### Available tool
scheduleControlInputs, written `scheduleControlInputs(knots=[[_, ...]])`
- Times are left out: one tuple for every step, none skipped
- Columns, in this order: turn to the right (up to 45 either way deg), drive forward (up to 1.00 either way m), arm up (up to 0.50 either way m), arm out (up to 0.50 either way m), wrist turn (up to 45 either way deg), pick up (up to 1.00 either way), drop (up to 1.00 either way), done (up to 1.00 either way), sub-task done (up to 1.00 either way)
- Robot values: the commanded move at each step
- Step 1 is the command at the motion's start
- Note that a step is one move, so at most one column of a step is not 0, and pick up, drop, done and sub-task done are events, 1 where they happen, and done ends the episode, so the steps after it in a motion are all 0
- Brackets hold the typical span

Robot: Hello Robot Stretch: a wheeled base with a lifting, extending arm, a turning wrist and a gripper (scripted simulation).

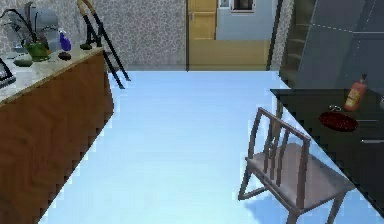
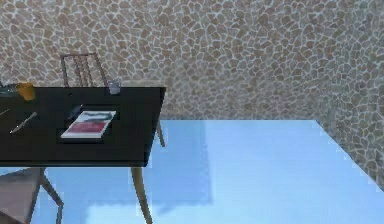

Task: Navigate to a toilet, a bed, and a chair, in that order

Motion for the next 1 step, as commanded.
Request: scheduleControlInputs(knots=[[0.0, 1.0, 0.0, 0.0, 0.0, 0.0, 0.0, 0.0, 0.0]])
